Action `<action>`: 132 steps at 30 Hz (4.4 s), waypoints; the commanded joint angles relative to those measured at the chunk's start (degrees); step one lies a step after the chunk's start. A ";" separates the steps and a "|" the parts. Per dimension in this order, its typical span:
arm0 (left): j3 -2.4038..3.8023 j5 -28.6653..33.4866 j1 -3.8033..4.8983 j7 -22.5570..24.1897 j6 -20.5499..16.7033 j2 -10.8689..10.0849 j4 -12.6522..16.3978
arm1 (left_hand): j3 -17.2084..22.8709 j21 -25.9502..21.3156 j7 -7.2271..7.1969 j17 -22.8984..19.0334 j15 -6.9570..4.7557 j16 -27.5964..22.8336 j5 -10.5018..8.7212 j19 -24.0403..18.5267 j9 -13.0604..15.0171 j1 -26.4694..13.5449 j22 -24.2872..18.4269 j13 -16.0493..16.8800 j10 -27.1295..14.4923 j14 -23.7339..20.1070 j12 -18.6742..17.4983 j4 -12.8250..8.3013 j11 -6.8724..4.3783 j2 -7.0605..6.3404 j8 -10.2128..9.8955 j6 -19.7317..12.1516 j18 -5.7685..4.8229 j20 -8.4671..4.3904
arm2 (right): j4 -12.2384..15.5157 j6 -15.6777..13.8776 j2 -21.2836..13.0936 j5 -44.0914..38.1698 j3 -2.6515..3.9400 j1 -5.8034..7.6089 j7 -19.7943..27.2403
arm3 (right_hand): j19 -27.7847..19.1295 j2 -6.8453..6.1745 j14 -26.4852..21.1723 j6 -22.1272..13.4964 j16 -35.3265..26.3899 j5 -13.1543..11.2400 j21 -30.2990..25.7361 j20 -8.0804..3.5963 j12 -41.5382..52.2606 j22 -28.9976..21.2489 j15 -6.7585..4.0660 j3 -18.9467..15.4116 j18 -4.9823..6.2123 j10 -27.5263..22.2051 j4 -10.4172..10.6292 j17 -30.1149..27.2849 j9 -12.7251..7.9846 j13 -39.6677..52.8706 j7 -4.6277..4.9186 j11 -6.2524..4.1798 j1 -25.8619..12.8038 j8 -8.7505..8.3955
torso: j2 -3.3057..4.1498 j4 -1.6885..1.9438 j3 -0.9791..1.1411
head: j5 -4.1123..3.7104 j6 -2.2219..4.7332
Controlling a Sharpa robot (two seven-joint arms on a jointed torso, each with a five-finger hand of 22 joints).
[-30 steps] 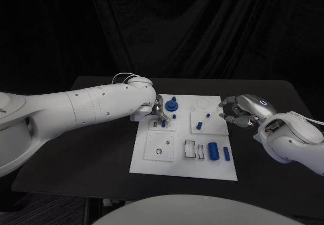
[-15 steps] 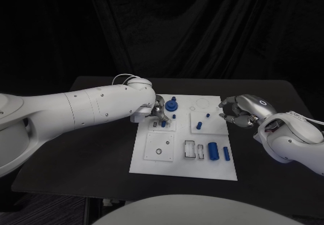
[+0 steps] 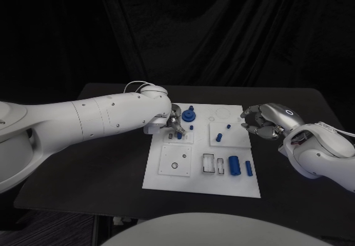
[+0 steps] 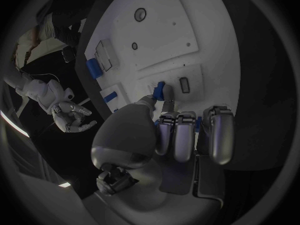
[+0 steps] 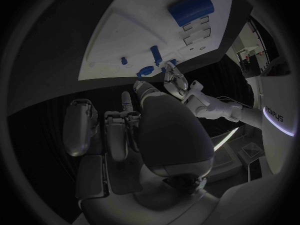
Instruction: Assemble the parts on the task board
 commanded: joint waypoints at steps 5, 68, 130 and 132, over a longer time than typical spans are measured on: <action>-0.03 0.20 -0.29 0.24 0.02 -0.13 0.45 | 13.97 -0.29 -0.38 15.09 -0.11 0.14 -0.60 1.13 0.91 -1.57 12.28 14.94 5.87 6.06 0.14 -1.20 -0.21 -5.79 -0.42 0.20 -0.46 -0.19 | 0.02 -0.33 -0.03 -0.20 0.03 -0.06 -0.36 | 0.02 0.23 5.85 0.23 -0.11 0.31 -0.15 0.07 0.06 10.52 -0.02 0.42 0.25 2.97 0.06 14.81 -0.10 11.30 0.03 -0.01 0.28 0.18 | 0.07 0.02 -0.03 | 0.12 0.00; -0.04 -14.61 -8.98 4.06 -44.64 -11.46 15.90 | 22.70 0.18 -0.89 15.09 -0.85 0.14 -1.65 1.84 6.31 -12.49 12.41 14.94 5.87 6.06 0.14 -2.94 -0.79 -8.55 2.49 0.82 -0.60 -0.77 | -0.49 0.50 -0.22 -0.20 0.03 -0.12 -0.58 | -0.14 -0.21 5.76 -0.42 -0.38 0.57 -0.56 0.08 -0.23 10.41 -0.05 0.55 0.34 2.69 0.13 14.52 -0.67 10.97 0.04 -0.09 0.17 -0.30 | -0.43 0.12 0.30 | 0.67 0.00; -0.05 -14.63 -11.14 6.08 -42.65 -11.79 15.47 | 14.14 -0.34 -1.04 15.09 -1.02 0.14 -8.89 1.81 5.54 -13.50 12.33 14.94 5.87 6.06 0.14 1.77 -0.93 -7.12 1.99 2.29 -0.54 -0.97 | -0.28 1.33 -0.47 0.64 0.02 -0.16 -0.84 | 0.36 -0.21 5.94 0.08 0.17 0.69 0.47 0.06 0.12 10.74 -0.04 0.74 0.10 3.04 0.23 15.10 -0.90 11.38 0.07 0.00 0.00 -0.11 | -0.29 0.20 0.17 | 0.88 0.00; -0.05 -14.63 -11.16 6.21 -42.67 -11.84 15.53 | 12.70 -0.40 -0.97 15.09 -0.98 0.14 -9.21 1.79 5.43 -14.27 12.32 14.94 5.87 6.06 0.14 2.50 -0.87 -6.95 1.89 2.39 -0.53 -0.94 | -0.28 1.34 -0.46 0.64 0.02 -0.17 -0.84 | 0.37 -0.24 5.94 0.14 0.17 0.71 0.46 0.06 0.06 10.74 -0.04 0.75 0.10 2.99 0.24 15.10 -0.94 11.30 0.07 0.00 -0.04 -0.09 | -0.27 0.20 0.17 | 0.87 0.00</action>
